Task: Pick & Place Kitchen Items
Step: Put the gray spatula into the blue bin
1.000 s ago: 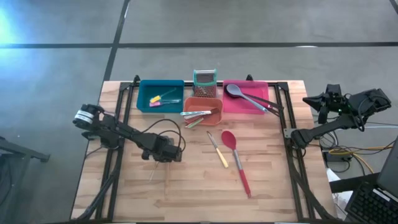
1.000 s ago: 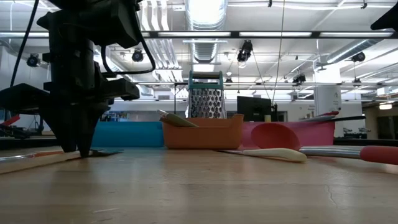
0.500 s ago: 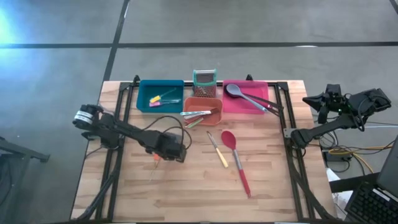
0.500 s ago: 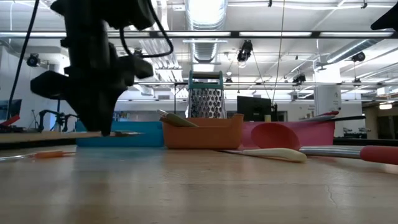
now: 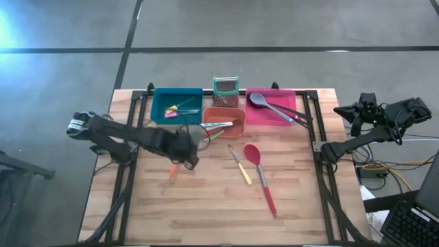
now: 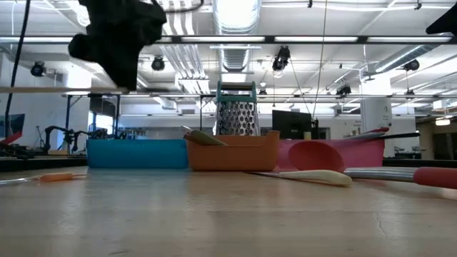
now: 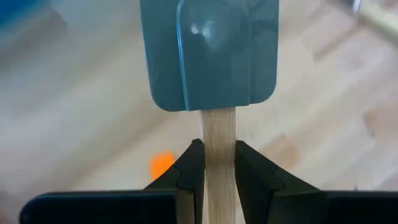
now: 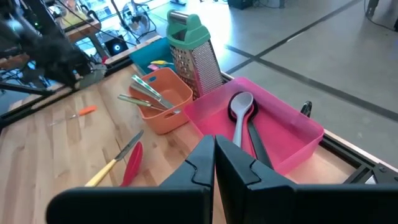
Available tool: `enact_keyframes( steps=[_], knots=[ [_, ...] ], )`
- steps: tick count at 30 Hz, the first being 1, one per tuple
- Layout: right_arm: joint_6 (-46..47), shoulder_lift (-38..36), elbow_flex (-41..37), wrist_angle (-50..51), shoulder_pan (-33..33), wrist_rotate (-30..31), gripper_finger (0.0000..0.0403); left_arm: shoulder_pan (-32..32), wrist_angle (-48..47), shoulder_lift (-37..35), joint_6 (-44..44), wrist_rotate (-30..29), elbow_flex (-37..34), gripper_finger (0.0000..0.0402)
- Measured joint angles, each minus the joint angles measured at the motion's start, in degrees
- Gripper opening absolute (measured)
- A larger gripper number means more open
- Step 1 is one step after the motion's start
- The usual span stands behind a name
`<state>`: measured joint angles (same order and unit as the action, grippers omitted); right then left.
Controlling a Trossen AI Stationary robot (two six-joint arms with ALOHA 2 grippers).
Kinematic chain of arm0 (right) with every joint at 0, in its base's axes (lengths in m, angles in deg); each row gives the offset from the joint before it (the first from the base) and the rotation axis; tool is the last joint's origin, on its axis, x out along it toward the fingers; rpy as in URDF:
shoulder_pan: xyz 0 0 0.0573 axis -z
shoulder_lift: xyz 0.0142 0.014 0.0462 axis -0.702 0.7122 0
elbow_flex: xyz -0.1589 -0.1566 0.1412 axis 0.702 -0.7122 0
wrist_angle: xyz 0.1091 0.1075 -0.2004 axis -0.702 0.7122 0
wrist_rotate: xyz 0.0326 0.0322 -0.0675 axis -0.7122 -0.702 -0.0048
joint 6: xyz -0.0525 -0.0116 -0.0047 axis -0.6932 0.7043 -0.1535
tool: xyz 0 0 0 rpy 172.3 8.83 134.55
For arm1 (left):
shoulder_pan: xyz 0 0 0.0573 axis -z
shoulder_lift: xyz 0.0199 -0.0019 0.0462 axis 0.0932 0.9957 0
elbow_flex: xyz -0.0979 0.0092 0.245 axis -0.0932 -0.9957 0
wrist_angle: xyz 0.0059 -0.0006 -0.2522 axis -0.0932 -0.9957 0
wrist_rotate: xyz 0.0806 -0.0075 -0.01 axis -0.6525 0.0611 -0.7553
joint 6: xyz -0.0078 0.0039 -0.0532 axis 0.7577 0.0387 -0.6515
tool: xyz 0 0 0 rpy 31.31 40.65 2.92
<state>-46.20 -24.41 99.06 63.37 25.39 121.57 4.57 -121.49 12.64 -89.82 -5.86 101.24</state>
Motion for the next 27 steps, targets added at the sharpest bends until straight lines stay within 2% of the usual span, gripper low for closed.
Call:
enact_keyframes(
  steps=[4,7,13,19,23,27],
  knots=[
    [0.0,0.0,0.0,0.0,0.0,0.0,0.0009,-3.4,-3.7,-4.8,5.8,-8.8,2.4,0.0066],
    [0.0,0.0,0.0,0.0,0.0,0.0,0.0009,-7.8,-5.5,-7.8,15.1,-12.6,3.7,0.0066],
    [0.0,0.0,0.0,0.0,0.0,0.0,0.0009,-20.5,-8.3,-9.6,38.7,-13.0,7.5,0.0066],
    [0.0,0.0,0.0,0.0,0.0,0.0,0.0009,-34.4,-14.1,-7.7,56.1,-11.9,13.8,0.0066],
    [0.0,0.0,0.0,0.0,0.0,0.0,0.0009,-41.0,-14.8,-6.3,64.9,-10.5,17.5,0.0066],
    [0.0,0.0,0.0,0.0,0.0,0.0,0.0009,-44.6,-13.8,-4.5,67.6,-10.2,20.4,0.0066]
  ],
)
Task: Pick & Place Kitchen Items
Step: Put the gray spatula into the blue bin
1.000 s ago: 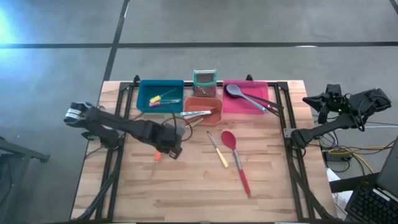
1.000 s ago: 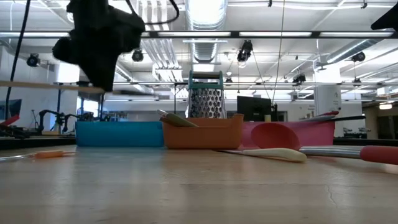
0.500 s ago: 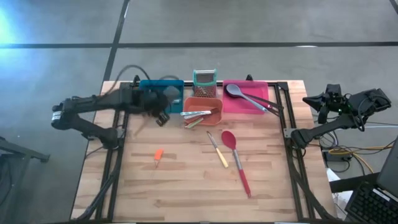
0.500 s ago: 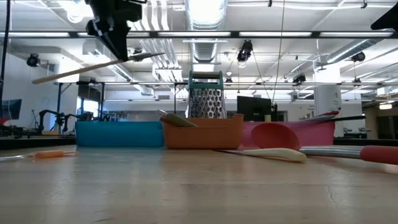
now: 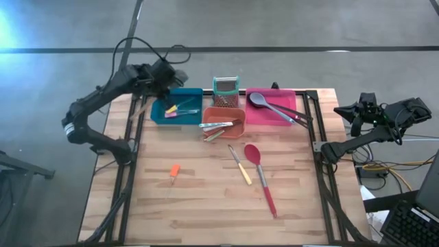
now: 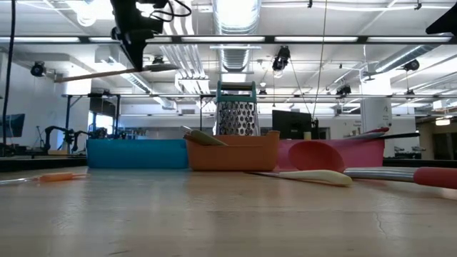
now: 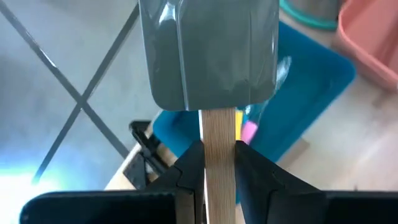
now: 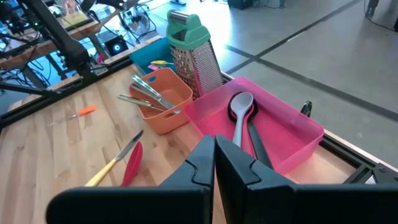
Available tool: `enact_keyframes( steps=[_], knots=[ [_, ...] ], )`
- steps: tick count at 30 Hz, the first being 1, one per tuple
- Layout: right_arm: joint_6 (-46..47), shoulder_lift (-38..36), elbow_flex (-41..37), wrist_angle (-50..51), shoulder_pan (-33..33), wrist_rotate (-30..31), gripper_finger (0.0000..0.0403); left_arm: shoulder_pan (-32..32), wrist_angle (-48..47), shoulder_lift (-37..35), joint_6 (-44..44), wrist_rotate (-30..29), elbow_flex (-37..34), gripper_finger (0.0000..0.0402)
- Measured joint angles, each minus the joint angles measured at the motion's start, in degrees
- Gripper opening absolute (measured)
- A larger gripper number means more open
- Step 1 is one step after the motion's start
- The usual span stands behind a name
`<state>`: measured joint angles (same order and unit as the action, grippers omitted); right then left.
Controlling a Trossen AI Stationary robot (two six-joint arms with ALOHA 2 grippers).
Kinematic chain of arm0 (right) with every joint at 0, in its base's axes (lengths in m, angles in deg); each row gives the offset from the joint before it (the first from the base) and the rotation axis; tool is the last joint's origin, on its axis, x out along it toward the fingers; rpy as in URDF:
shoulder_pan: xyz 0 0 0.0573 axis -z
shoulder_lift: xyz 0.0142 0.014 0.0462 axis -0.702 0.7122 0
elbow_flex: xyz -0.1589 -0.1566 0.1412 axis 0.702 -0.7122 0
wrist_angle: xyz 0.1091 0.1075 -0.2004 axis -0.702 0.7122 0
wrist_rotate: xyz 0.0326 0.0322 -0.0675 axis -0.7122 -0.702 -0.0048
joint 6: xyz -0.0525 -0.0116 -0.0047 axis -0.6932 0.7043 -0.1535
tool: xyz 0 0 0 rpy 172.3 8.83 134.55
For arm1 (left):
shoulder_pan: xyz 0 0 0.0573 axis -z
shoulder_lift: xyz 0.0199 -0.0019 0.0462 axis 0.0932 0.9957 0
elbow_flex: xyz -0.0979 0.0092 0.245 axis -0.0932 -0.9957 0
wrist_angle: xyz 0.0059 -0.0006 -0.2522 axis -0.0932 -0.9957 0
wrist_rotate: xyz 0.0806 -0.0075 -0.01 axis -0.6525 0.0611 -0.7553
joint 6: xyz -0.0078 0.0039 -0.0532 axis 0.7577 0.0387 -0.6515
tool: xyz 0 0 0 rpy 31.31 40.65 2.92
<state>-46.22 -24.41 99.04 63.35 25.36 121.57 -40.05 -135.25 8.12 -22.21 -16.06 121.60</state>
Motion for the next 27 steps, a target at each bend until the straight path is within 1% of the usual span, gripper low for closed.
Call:
enact_keyframes(
  steps=[5,10,18,19,22,23,26,27],
  knots=[
    [0.0,0.0,0.0,0.0,0.0,0.0,0.0009,-1.2,5.6,1.6,1.7,0.9,0.1,0.0066],
    [0.0,0.0,0.0,0.0,0.0,0.0,0.0009,-1.2,11.3,1.8,-1.3,4.5,-1.3,0.0066],
    [0.0,0.0,0.0,0.0,0.0,0.1,0.0008,-1.1,13.6,1.5,-5.0,7.0,-2.6,0.0066],
    [0.8,0.0,0.0,0.0,0.0,0.9,0.0009,-1.0,14.0,1.5,-5.6,7.6,-2.6,0.0066],
    [7.5,0.0,-0.1,-0.3,0.0,8.1,0.0008,-0.7,16.2,1.4,-7.1,9.6,-2.6,0.0066],
    [8.6,0.0,-0.2,-0.3,0.0,9.1,0.0008,-0.5,17.3,1.3,-7.3,10.0,-2.7,0.0066],
    [9.6,0.0,-0.2,-0.5,0.0,9.0,0.0009,-0.3,20.3,0.9,-8.7,10.9,-3.3,0.0066],
    [10.2,0.1,-0.2,-0.5,0.0,9.8,0.0008,-0.3,20.9,0.8,-9.5,11.0,-3.3,0.0066]
  ],
)
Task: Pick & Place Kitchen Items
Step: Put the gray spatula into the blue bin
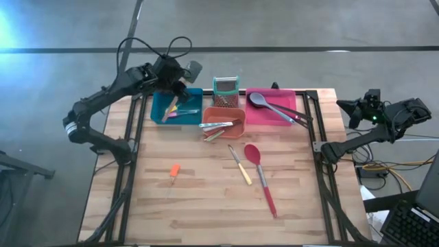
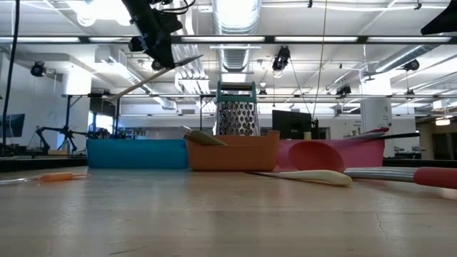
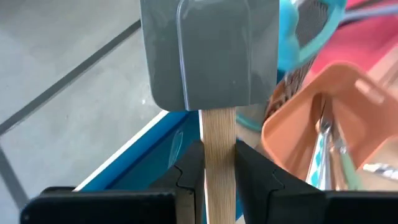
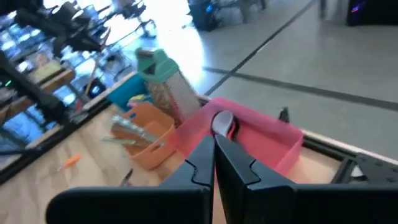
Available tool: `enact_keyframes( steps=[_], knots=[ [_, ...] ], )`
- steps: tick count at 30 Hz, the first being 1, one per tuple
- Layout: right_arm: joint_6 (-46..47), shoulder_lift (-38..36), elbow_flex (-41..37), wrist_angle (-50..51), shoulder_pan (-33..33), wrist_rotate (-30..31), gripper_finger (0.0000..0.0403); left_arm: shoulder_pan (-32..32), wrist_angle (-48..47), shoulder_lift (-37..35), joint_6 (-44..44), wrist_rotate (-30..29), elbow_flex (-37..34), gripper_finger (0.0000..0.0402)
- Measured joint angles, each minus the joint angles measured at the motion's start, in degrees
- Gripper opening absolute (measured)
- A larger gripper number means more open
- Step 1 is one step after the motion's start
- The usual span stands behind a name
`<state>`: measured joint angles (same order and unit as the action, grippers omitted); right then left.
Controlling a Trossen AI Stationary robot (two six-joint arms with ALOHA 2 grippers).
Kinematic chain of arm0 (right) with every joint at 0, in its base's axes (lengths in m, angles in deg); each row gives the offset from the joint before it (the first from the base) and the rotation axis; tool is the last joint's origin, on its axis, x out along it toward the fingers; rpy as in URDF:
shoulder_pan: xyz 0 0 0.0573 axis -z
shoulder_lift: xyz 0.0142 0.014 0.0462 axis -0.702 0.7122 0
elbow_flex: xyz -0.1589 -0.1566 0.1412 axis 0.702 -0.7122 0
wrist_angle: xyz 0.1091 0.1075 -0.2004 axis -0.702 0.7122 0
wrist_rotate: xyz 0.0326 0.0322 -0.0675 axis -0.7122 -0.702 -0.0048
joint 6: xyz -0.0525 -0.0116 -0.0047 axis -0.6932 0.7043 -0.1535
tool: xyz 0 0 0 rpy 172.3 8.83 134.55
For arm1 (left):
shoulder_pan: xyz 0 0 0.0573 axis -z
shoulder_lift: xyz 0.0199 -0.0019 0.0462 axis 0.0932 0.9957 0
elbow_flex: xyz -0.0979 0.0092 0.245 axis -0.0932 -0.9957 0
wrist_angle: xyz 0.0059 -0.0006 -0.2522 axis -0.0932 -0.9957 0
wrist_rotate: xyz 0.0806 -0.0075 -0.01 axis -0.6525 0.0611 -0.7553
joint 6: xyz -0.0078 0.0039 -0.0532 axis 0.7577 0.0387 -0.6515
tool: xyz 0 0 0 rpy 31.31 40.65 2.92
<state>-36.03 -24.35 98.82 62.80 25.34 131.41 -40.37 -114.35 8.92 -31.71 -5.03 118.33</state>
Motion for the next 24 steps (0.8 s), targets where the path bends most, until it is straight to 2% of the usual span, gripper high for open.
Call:
enact_keyframes(
  steps=[3,8,15,20,24],
  knots=[
    [-1.5,0.0,0.0,0.3,-0.1,0.5,0.0008,0.2,1.5,-0.5,-2.1,0.0,0.0,0.0066],
    [-3.9,0.0,-0.1,1.0,-0.1,-5.5,0.0009,0.6,2.6,-1.1,-4.2,0.0,0.0,0.0066],
    [-3.6,0.0,-0.1,1.8,-0.1,-5.4,0.0009,0.7,2.8,-2.2,-5.8,-0.2,0.0,0.0066],
    [-3.7,0.0,-0.1,1.9,-0.1,-1.7,0.0009,0.7,2.8,-2.5,-6.4,-0.3,0.0,0.0066],
    [-1.8,0.0,-0.1,1.3,-0.1,-1.2,0.0008,0.7,3.7,-2.5,-6.6,-0.3,0.0,0.0066]
  ],
)
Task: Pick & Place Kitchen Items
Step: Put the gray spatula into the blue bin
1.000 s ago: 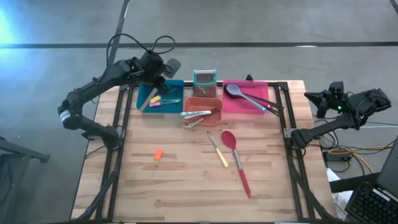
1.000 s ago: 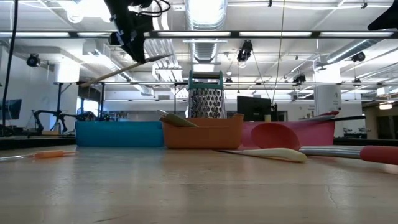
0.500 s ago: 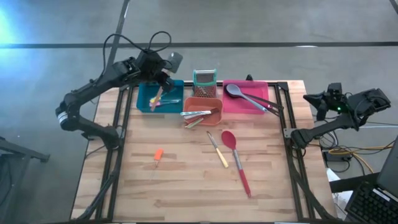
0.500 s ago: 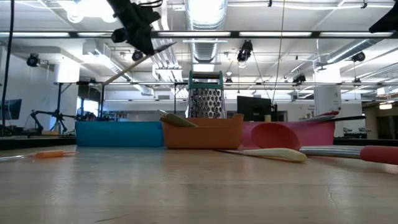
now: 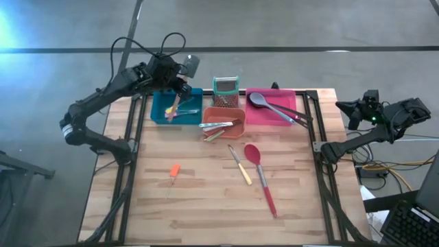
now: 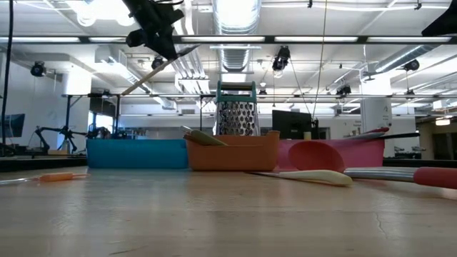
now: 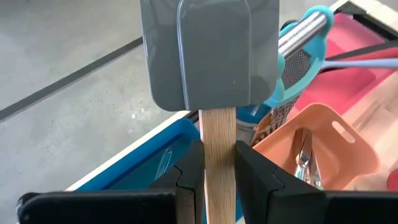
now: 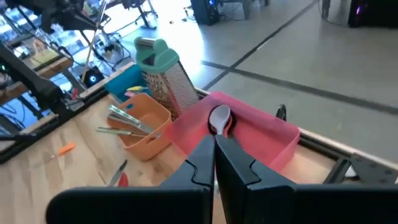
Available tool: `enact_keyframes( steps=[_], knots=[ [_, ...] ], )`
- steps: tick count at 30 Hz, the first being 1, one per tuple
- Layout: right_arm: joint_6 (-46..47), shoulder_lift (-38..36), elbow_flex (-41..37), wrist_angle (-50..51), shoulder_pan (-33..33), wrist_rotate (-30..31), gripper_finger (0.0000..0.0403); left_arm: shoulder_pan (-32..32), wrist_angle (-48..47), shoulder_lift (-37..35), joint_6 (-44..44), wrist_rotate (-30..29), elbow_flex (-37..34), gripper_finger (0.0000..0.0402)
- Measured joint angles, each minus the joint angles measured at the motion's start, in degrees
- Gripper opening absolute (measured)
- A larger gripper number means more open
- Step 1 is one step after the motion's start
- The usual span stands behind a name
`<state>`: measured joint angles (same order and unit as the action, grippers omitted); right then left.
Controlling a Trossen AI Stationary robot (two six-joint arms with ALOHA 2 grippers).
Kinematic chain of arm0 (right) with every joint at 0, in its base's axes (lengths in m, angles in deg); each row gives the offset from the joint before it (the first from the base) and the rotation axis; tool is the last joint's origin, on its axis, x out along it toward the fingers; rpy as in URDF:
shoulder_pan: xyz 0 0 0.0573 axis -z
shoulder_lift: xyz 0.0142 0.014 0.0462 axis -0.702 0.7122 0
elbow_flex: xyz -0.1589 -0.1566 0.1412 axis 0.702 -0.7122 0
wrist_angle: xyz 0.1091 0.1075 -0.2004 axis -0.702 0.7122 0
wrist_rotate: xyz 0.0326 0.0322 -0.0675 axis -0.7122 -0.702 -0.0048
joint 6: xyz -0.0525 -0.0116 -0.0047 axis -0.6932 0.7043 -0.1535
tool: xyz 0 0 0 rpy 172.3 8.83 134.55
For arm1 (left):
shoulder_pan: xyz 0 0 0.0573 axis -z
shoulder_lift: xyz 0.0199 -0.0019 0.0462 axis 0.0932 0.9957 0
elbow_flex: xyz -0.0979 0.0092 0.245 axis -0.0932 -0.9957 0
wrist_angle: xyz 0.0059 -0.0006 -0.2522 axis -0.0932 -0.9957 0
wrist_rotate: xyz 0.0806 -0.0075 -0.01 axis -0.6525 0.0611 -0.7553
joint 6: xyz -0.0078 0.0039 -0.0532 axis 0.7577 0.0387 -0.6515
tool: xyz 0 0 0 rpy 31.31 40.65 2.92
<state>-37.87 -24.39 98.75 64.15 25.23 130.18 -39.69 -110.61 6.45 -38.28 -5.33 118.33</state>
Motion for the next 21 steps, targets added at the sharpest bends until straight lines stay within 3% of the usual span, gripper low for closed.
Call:
enact_keyframes(
  steps=[3,7,11,15,18,21],
  knots=[
    [5.4,0.0,-0.7,-4.3,0.0,2.9,0.0009,0.0,1.1,0.0,0.0,0.3,0.0,0.0066],
    [5.6,0.0,-4.5,-22.2,-0.2,10.4,0.0009,0.3,3.2,-0.5,-0.1,1.2,0.0,0.0066],
    [-22.1,1.9,-12.7,-56.5,-0.5,3.4,0.0009,0.8,6.1,-1.1,-0.1,2.2,0.0,0.0066],
    [-51.2,8.8,-20.2,-88.2,-0.5,-3.6,0.0009,1.6,10.1,-2.0,-0.3,3.4,0.0,0.0066],
    [-62.6,15.6,-22.3,-99.0,-0.5,-3.6,0.0008,2.6,14.0,-2.5,-0.8,5.0,0.0,0.0066],
    [-65.7,23.2,-22.6,-101.8,-0.5,-0.8,0.0009,4.3,19.5,-2.6,-1.6,6.7,0.0,0.0065]
  ],
)
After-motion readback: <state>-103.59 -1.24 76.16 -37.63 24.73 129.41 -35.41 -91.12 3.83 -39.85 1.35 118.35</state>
